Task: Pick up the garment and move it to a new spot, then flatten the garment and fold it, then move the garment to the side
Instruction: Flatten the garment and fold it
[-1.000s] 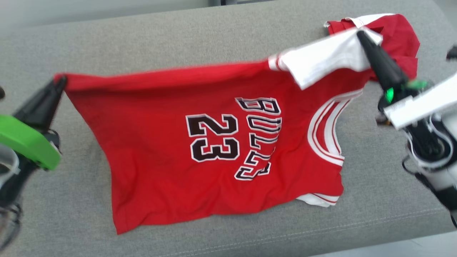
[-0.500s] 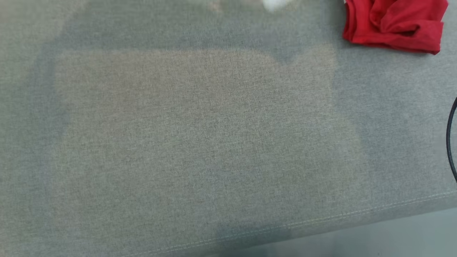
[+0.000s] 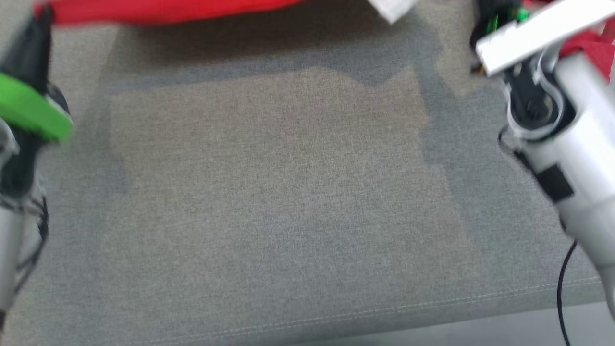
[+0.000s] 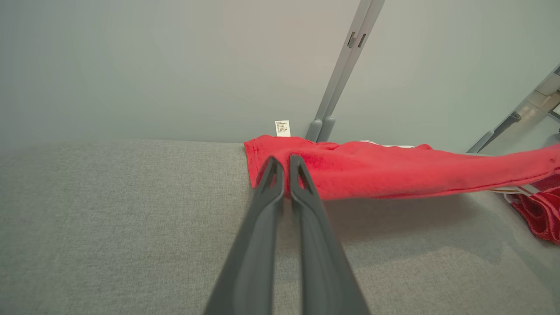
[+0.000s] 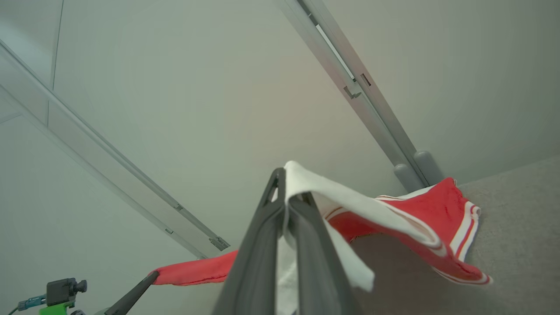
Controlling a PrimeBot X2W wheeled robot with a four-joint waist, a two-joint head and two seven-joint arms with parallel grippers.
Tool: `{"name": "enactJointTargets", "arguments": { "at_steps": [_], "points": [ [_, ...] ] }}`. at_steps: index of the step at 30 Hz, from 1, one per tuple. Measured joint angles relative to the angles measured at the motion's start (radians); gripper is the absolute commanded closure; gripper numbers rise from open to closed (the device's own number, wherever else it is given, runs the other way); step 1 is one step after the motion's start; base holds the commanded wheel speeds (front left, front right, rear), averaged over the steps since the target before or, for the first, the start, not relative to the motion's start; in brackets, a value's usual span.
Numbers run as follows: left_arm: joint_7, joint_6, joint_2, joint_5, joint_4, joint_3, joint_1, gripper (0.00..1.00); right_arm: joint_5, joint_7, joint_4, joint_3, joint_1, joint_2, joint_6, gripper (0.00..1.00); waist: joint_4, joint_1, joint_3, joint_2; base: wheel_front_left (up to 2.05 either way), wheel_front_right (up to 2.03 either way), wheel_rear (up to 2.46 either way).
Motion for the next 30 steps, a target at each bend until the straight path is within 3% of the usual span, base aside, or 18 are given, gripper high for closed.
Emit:
{"name": "enactJointTargets", "arguments": {
  "at_steps": [7, 14, 25, 30],
  "points": [
    [-0.095, -0.006, -0.033, -0.042, 0.057, -0.010, 0.206, 1.00, 0.068, -0.034, 0.018, 0.006, 0.231, 0.006, 0.007, 1.00, 0.005, -0.0002, -0.058, 0.0000, 0.00, 0.00, 0.00],
    [-0.222, -0.007, -0.033, 0.018, 0.056, -0.043, 0.296, 1.00, 0.092, -0.048, -0.067, 0.019, 0.340, -0.031, 0.007, 1.00, 0.004, -0.0002, -0.122, 0.0000, 0.00, 0.00, 0.00],
    [-0.234, -0.007, -0.049, 0.097, 0.099, -0.106, 0.499, 1.00, 0.150, -0.028, -0.085, 0.120, 0.629, -0.144, 0.007, 1.00, 0.002, -0.0003, -0.238, 0.0000, 0.00, 0.00, 0.00],
    [-0.240, 0.017, -0.055, 0.100, 0.102, -0.091, 0.562, 1.00, 0.160, -0.019, -0.087, 0.147, 0.700, -0.173, 0.007, 1.00, -0.006, -0.0003, -0.276, 0.0000, 0.00, 0.00, 0.00]
  ]
}}
